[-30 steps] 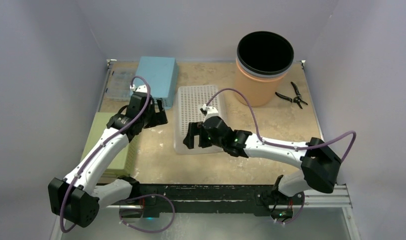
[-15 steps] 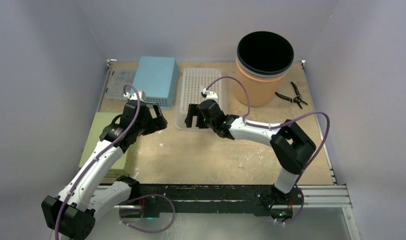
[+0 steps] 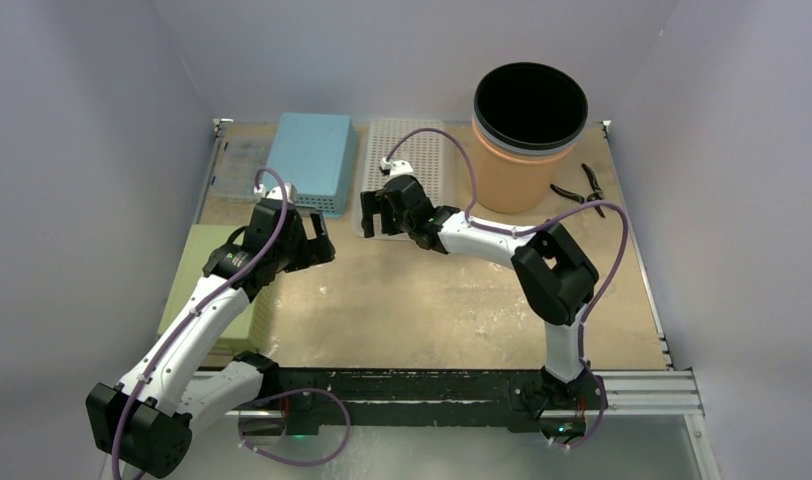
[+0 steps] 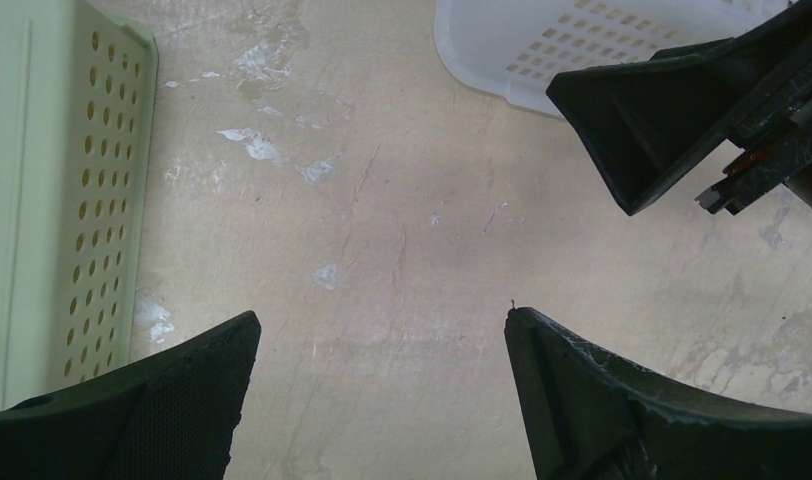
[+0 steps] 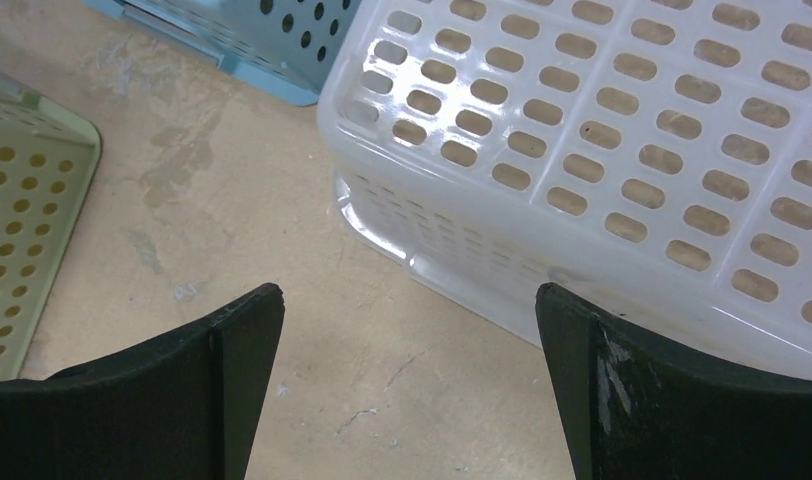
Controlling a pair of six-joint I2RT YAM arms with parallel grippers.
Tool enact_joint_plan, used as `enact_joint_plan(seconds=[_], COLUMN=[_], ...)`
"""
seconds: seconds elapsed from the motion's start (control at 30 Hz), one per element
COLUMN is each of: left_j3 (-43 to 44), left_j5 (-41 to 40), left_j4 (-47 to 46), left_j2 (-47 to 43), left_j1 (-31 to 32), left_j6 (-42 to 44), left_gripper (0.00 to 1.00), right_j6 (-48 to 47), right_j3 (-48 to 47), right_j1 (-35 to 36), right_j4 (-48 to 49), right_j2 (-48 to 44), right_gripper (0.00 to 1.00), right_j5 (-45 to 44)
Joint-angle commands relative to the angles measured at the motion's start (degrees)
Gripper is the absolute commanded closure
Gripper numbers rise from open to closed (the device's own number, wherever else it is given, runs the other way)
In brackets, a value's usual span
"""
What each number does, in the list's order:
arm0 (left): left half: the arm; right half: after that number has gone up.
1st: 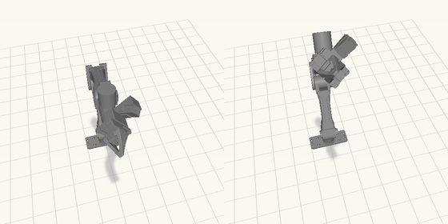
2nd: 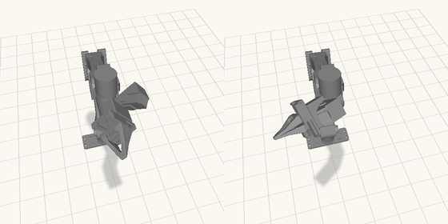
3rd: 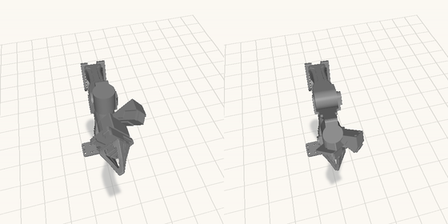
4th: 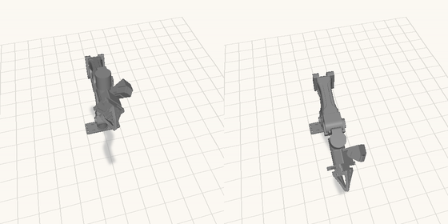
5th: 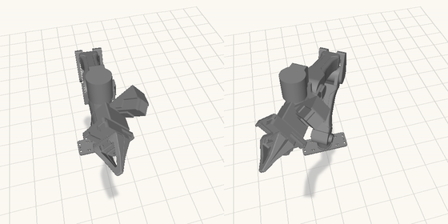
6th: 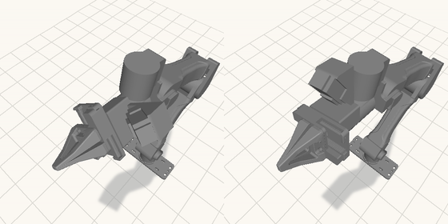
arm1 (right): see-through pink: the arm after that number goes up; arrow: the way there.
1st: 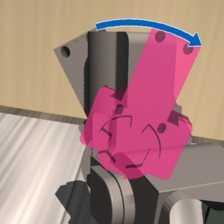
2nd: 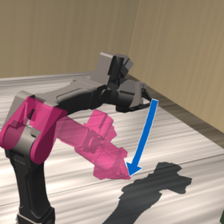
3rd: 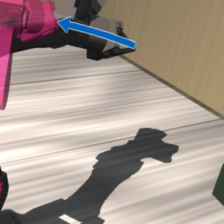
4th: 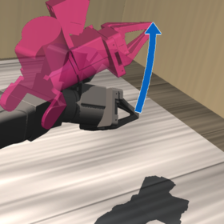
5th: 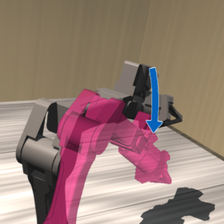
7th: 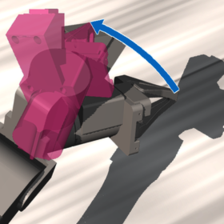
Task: Turn the large container upside down
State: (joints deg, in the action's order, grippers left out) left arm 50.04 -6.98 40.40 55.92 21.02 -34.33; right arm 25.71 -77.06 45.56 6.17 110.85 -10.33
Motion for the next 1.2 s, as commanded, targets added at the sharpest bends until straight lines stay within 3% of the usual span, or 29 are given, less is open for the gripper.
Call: enact_joint_plan(seconds=[0.0,0.2,0.37,0.53,0.7,0.8,0.9,1.03,1.17], left_j3=[2.6,2.5,2.1,1.0,-0.7,-2.2,-3.4,-3.4,-3.2], left_j5=[0.7,2.2,2.8,1.6,1.5,1.3,1.7,1.2,0.8], left_j4=[-0.3,-1.2,-2.8,-6.1,-8.5,-9.3,-10.3,-10.8,-10.8], left_j2=[-0.6,-0.7,-0.1,-0.9,-0.4,-0.2,-0.5,-0.1,0.8], left_j1=[-0.3,-0.3,-0.3,-0.3,-0.3,-0.3,-0.4,-0.4,-0.4], left_j6=[2.5,4.7,7.7,9.5,11.7,12.9,13.2,13.4,13.7], left_gripper=[0.07,0.07,0.06,0.05,0.05,0.05,0.05,0.05,0.05], right_j6=[-3.4,-4.8,-5.7,-5.4,-1.8,2.4,10.5,19.6,30.7], right_j3=[-2.9,-4.3,-3.3,5.1,20.0,29.9,37.7,44.8,46.2], right_j1=[-2.0,-3.6,-3.7,-3.7,-3.6,-3.6,-3.7,-3.7,-3.8], right_j4=[-0.6,-0.6,-2.7,0.8,5.3,5.9,0.5,-9.5,-22.8], right_j2=[0.8,2.8,0.5,-11.4,-27.6,-38.4,-49.0,-61.4,-66.2], right_gripper=[0.01,0.01,0.01,0.01,0.01,0.01,0.01,0.01,0.01], right_j5=[-0.3,5.2,2.9,4.4,1.2,-3.0,-9.3,-23.7,-39.6])
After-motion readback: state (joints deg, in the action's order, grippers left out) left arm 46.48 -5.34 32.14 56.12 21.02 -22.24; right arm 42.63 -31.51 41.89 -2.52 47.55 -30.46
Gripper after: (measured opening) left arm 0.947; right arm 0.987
